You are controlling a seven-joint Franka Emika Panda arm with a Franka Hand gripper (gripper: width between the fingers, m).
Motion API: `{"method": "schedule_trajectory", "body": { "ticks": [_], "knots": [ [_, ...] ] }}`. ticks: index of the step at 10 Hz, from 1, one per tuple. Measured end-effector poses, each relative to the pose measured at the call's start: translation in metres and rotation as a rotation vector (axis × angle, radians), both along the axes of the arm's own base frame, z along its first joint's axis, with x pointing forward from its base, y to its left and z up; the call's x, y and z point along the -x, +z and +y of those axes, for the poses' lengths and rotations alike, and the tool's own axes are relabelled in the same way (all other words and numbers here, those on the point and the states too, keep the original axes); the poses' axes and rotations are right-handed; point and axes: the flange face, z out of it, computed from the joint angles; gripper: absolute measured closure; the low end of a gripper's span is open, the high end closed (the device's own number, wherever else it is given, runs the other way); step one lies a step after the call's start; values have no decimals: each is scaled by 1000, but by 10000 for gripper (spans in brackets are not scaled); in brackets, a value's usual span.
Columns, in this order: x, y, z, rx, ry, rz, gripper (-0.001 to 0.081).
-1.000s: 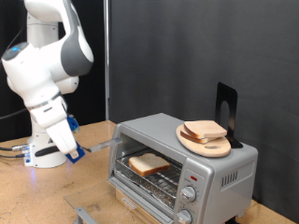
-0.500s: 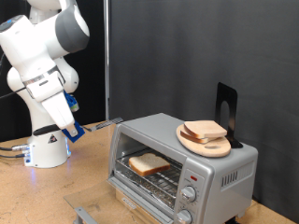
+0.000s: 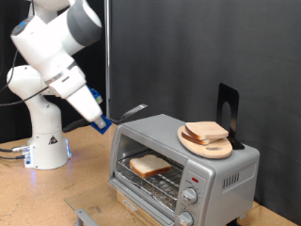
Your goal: Make a piece of toast with the oven
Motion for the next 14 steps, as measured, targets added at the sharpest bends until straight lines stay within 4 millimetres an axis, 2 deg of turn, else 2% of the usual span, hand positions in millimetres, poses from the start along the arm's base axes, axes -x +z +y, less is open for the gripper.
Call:
{"method": "schedule_trajectory", "body": {
  "ticks": [6,10,12,14],
  "knots": [
    [-13,17,108,62,62,19,316],
    [-12,28,173,79,109,38,316],
    [-6,22,204,119,114,64,316],
    [2,5,225,168,118,82,316]
  ]
}}
